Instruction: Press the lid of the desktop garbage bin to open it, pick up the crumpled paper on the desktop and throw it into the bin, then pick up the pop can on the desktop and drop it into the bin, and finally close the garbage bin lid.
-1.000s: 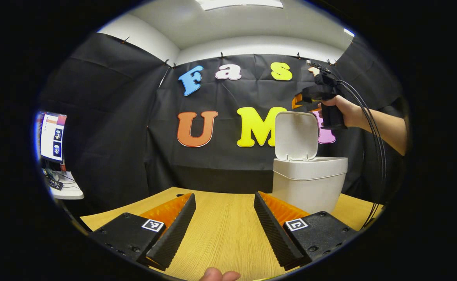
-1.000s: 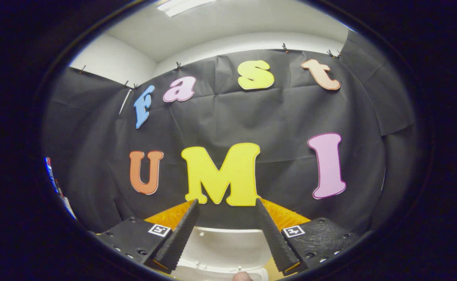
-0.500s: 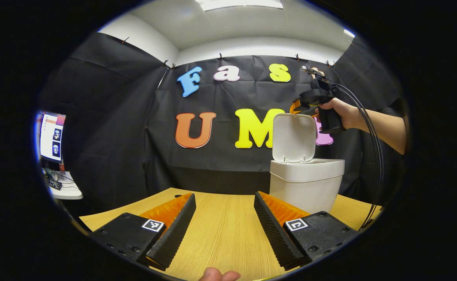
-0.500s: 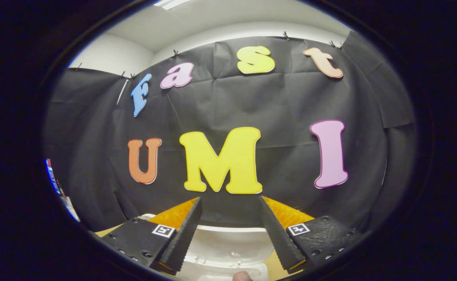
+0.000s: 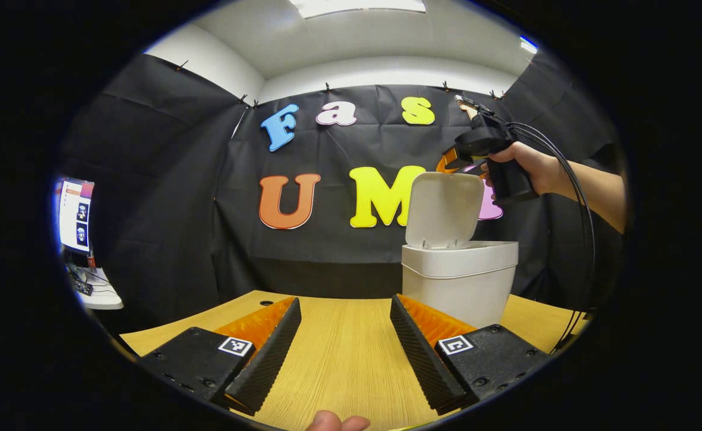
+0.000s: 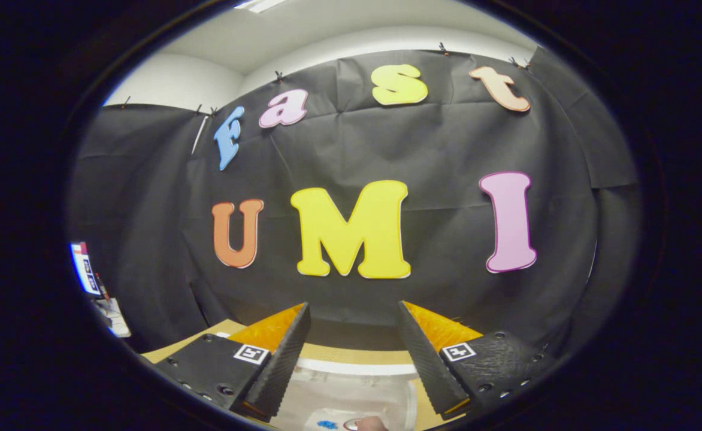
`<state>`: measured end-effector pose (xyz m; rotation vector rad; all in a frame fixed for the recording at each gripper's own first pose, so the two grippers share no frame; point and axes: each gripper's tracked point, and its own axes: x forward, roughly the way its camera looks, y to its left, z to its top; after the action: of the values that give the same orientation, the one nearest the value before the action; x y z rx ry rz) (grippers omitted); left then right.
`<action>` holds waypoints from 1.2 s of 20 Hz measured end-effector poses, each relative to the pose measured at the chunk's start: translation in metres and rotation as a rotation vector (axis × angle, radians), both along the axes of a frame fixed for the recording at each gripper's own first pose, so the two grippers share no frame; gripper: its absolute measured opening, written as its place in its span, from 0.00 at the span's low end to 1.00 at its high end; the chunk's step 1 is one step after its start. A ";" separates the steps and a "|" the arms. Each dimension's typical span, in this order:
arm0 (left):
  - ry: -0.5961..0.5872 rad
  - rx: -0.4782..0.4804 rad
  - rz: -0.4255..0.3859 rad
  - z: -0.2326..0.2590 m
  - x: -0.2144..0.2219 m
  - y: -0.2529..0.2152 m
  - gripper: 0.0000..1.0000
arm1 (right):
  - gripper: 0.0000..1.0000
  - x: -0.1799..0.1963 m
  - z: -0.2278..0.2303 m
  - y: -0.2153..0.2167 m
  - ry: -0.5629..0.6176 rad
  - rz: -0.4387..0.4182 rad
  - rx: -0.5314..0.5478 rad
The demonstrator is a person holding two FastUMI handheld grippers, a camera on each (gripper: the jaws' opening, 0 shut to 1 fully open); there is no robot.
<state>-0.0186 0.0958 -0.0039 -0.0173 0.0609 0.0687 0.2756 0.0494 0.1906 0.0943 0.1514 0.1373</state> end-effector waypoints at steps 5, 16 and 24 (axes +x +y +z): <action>0.001 -0.002 -0.016 0.000 0.001 -0.010 0.96 | 0.84 -0.030 -0.025 0.007 0.040 0.033 -0.004; -0.005 -0.010 -0.002 0.002 0.000 -0.003 0.96 | 0.93 -0.067 -0.094 0.026 0.088 0.074 -0.035; -0.003 -0.015 -0.015 -0.001 0.000 -0.008 0.96 | 0.94 -0.074 -0.130 0.025 0.113 0.068 -0.033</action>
<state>-0.0185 0.0873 -0.0046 -0.0320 0.0590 0.0535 0.2012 0.0740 0.0601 0.0640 0.2692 0.1972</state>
